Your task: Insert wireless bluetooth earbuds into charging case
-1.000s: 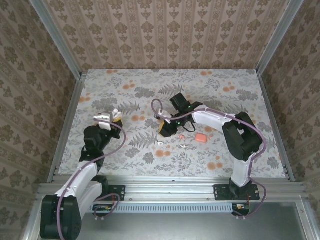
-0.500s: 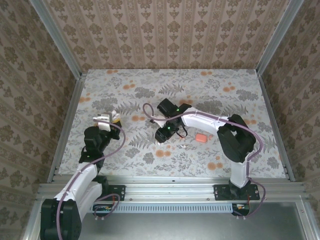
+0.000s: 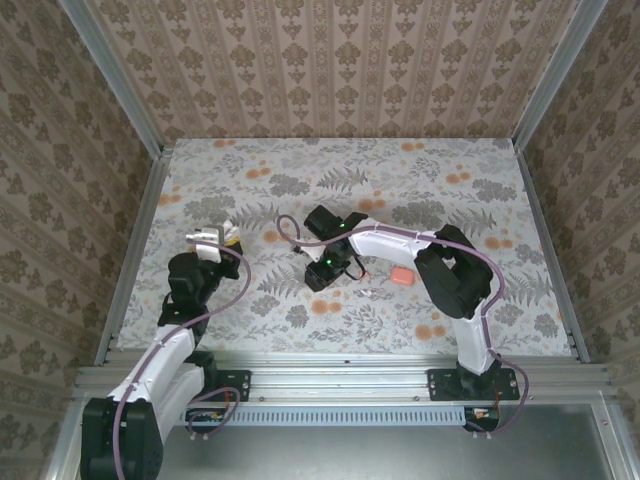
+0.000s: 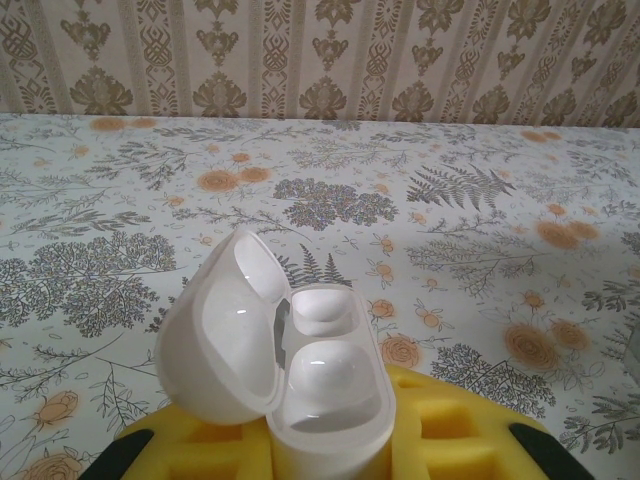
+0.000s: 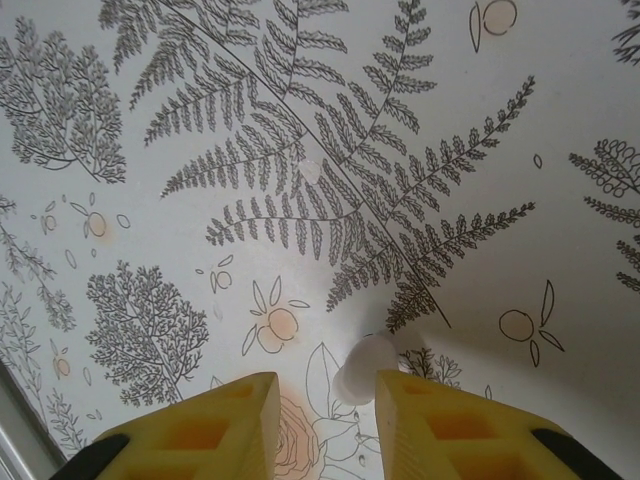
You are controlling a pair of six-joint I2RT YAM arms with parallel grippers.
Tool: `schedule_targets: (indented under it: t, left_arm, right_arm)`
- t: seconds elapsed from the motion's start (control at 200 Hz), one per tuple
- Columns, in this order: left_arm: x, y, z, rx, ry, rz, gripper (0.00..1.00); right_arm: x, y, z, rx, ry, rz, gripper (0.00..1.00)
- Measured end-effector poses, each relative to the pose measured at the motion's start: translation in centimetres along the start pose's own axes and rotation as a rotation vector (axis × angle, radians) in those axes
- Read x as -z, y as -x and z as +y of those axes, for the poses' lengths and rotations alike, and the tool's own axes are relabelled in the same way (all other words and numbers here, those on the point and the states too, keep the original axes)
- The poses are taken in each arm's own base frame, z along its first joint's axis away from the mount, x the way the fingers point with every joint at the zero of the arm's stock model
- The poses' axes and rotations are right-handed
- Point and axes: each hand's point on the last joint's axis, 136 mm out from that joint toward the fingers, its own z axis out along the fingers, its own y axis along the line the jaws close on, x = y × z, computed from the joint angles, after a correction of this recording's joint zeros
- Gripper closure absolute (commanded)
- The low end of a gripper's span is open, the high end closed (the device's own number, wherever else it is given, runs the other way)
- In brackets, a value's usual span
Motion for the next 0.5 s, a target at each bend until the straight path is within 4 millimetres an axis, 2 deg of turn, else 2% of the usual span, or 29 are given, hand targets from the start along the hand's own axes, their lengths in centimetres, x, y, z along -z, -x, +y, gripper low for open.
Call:
schedule_targets:
  t: [0.5]
  left_arm:
    - [0.13, -0.60, 0.09, 0.006, 0.006, 0.025, 0.86]
  right_arm:
    - [-0.74, -0.30, -0.39, -0.005, -0.007, 0.036, 0.67]
